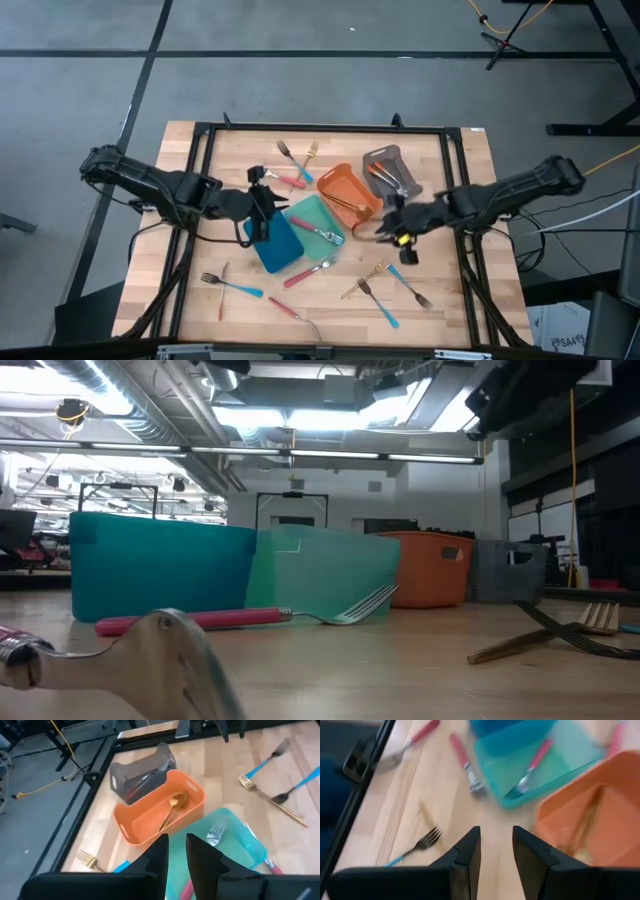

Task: Sort silverware by color (type)
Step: Put the gold fork into the orange bin

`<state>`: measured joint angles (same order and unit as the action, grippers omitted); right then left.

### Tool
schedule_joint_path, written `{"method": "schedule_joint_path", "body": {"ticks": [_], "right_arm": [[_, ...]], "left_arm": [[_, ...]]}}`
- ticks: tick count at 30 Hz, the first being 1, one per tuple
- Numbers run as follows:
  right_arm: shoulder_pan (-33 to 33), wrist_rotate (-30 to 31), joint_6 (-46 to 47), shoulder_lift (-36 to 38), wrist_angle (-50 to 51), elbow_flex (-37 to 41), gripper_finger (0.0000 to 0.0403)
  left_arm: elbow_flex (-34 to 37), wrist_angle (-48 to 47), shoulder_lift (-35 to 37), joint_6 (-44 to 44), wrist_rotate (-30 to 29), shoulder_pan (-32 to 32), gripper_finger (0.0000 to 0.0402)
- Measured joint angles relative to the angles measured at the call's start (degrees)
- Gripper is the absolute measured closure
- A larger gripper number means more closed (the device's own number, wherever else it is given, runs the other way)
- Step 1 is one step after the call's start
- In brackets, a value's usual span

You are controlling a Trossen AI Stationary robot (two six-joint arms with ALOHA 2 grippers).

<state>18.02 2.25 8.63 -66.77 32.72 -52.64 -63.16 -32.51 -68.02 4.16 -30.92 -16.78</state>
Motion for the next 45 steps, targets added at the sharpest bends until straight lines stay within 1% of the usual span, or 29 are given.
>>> {"method": "schedule_joint_path", "body": {"ticks": [5, 12, 21, 35, 39, 45], "right_arm": [[3.7, -0.3, 0.0, -6.6, -0.1, 0.0, 0.0299], [6.9, -0.3, 0.0, -15.0, -0.4, 0.0, 0.0299], [9.1, -0.4, 0.0, -22.7, -5.6, 0.0, 0.0299], [9.1, -1.9, -0.1, -29.8, -7.5, 0.0, 0.0299], [9.1, -3.4, -0.1, -30.0, -7.8, 0.0, 0.0299], [9.1, -3.4, -0.1, -30.0, -7.8, 0.0, 0.0299]], "left_arm": [[0.0, 0.1, -0.2, 0.0, 0.0, -1.2, 0.0341], [0.0, 0.1, -0.2, 0.4, 0.0, -1.5, 0.0341], [0.0, 0.1, -0.2, 0.4, 0.1, -1.4, 0.0341], [0.0, 0.1, -0.2, 0.4, 0.1, -1.4, 0.0341], [0.0, 0.1, -0.2, 0.4, 0.1, -1.4, 0.0341], [0.0, 0.1, -0.2, 0.4, 0.1, -1.4, 0.0341]]}}
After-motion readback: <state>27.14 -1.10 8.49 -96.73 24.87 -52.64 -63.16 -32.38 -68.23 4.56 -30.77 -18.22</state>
